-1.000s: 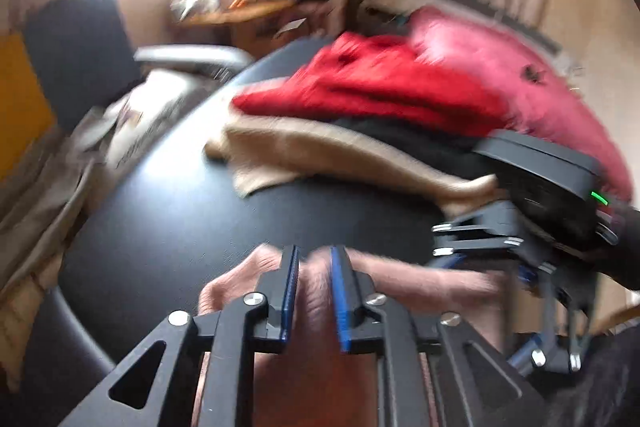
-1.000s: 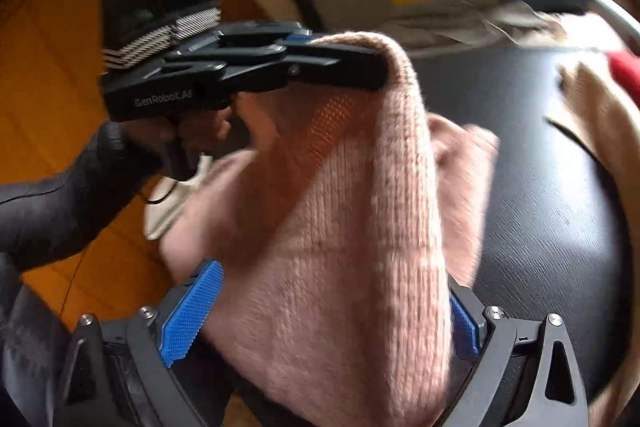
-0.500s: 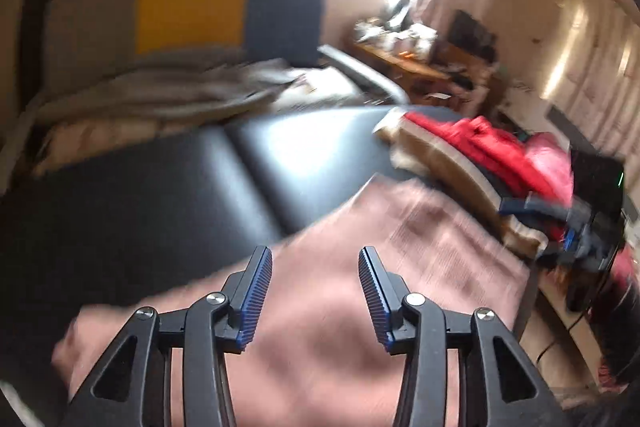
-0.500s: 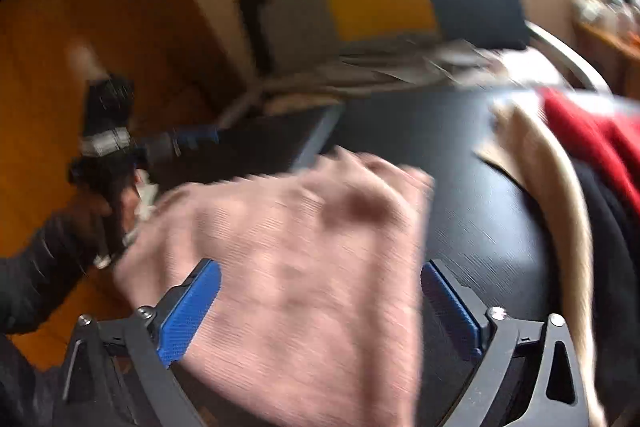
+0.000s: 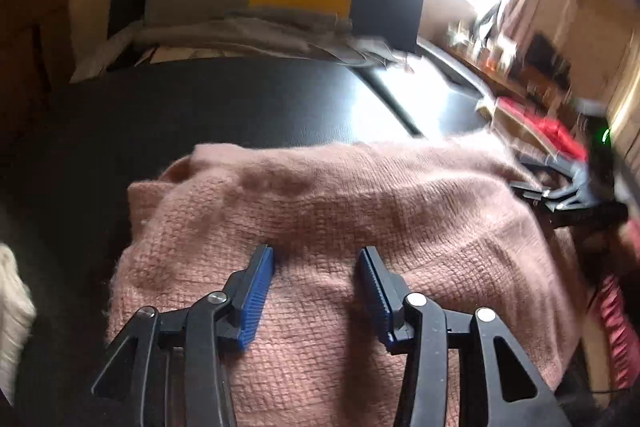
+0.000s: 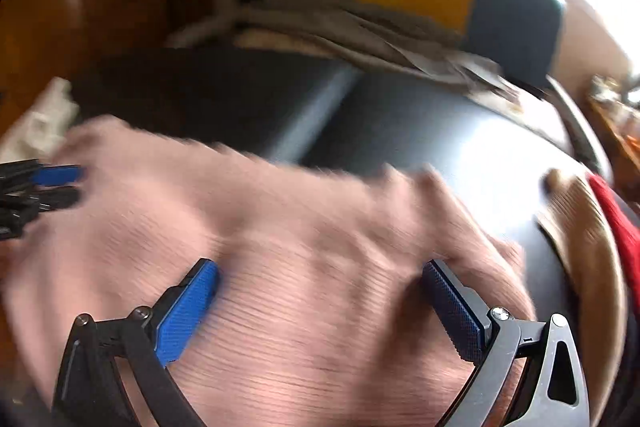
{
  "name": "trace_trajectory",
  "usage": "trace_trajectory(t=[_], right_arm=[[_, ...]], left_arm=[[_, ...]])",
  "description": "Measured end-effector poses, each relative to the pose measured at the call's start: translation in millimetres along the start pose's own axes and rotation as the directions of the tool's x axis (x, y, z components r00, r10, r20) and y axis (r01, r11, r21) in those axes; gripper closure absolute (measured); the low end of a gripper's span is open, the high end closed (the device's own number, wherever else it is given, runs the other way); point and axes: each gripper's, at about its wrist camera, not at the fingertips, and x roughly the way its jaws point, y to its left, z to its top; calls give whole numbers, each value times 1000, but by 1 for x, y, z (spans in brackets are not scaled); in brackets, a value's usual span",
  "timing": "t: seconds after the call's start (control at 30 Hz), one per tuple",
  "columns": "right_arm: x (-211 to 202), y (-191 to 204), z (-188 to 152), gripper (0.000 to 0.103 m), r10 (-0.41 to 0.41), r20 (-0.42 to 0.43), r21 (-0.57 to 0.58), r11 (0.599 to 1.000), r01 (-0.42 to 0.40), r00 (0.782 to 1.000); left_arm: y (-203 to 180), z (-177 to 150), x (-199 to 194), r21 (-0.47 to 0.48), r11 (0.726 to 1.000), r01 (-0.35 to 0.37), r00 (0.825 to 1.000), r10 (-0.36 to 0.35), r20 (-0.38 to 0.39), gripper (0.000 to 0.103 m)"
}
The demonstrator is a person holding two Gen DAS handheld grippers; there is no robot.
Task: Fold clothes
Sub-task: 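Pat the folded pink sweater flat with both grippers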
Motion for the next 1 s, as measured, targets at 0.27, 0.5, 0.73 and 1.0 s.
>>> trace_trajectory(t=[0.27, 0.5, 0.73, 1.0], right_arm=[[2, -43, -5, 0, 76, 55, 161, 983, -84, 996], [-36, -22, -6, 0, 171, 104, 111, 977, -182, 980], [-71, 17, -58, 0, 197, 12, 19, 980, -197, 980], [-101, -8, -109, 0, 270, 28, 113, 956, -272, 962]], left_arm=[[-4, 16, 2, 15, 994, -104, 995, 104, 10, 63], [-67, -5, -44, 118, 993, -11, 995, -1, 102, 57], [-77, -53, -45, 92, 996, -19, 1000, 18, 11, 57], [-67, -80, -62, -38, 999, -25, 999, 23, -39, 61]])
